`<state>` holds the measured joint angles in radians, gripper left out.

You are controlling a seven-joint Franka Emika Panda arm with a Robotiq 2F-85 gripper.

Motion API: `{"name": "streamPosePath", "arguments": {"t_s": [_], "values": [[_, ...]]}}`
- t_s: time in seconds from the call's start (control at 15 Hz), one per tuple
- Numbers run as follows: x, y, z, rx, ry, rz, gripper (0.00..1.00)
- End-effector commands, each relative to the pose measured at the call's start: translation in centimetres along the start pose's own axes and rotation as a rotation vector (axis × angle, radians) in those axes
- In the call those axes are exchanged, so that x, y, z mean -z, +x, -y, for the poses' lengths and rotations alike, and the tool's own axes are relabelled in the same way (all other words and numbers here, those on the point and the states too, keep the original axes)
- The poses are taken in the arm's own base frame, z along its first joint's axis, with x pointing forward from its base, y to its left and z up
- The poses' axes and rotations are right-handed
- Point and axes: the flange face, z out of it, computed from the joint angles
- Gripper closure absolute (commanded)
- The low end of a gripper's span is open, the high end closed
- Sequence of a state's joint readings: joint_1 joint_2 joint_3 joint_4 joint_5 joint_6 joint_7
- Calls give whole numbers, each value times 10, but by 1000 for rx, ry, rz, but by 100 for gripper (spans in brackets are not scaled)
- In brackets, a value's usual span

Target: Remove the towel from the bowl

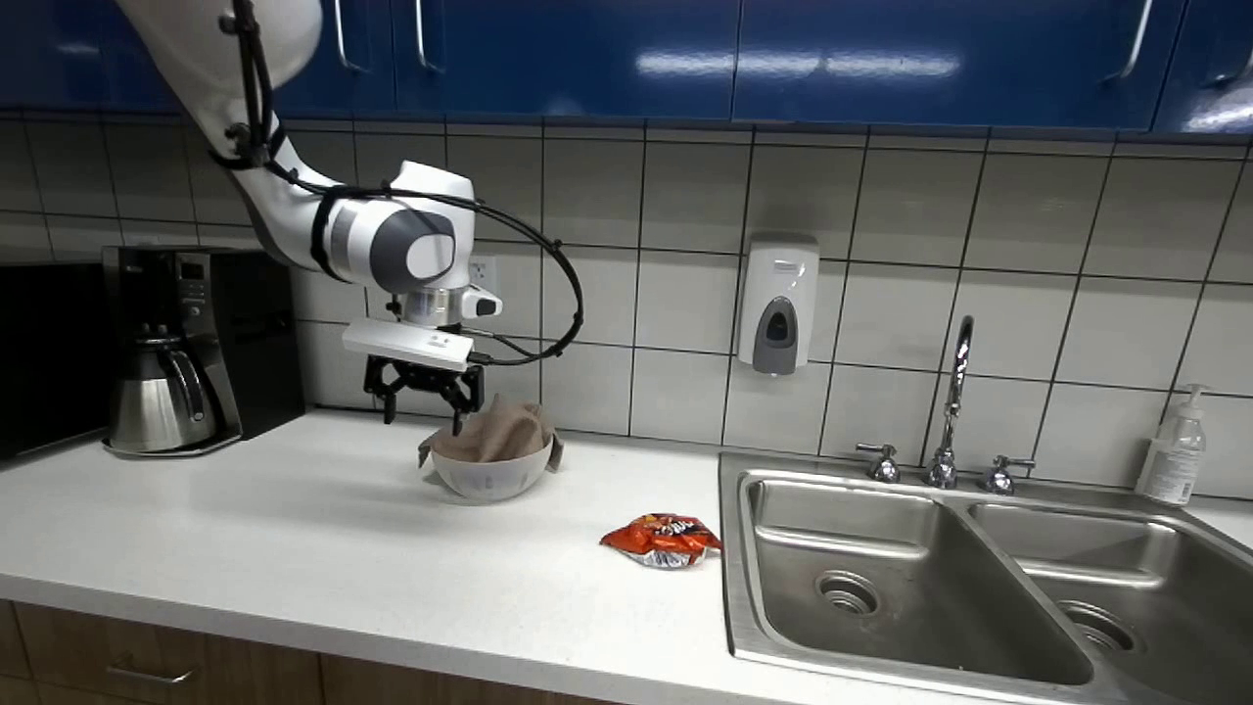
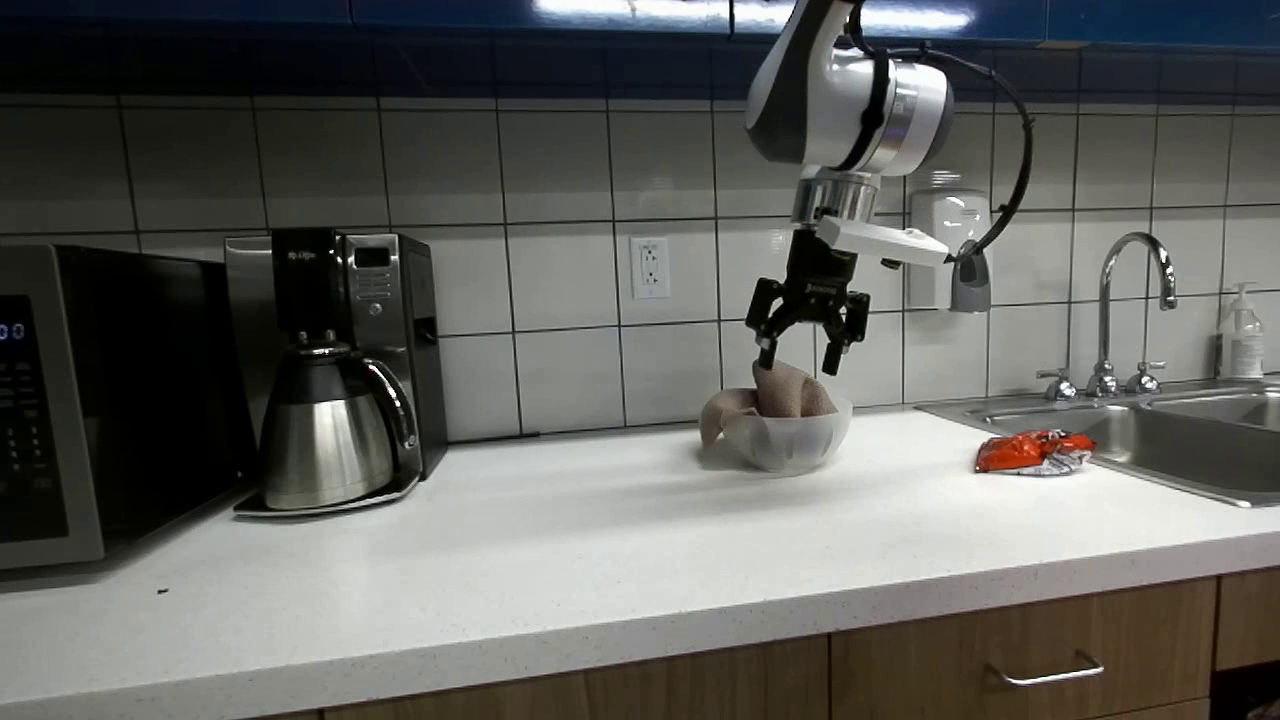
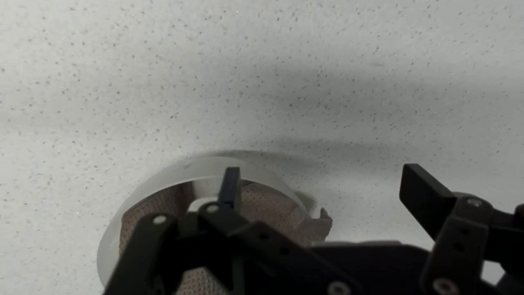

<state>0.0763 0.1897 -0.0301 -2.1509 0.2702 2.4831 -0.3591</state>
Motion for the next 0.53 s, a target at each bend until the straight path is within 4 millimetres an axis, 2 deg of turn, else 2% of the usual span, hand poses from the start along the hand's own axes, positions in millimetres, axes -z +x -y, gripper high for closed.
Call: {"name": "streamPosePath", "arguments": {"t_s": [0.0,0.47], "values": [[-13,32,-20,26,-30,-21,0],[-29,73,-45,45,-74,-45,0]]}}
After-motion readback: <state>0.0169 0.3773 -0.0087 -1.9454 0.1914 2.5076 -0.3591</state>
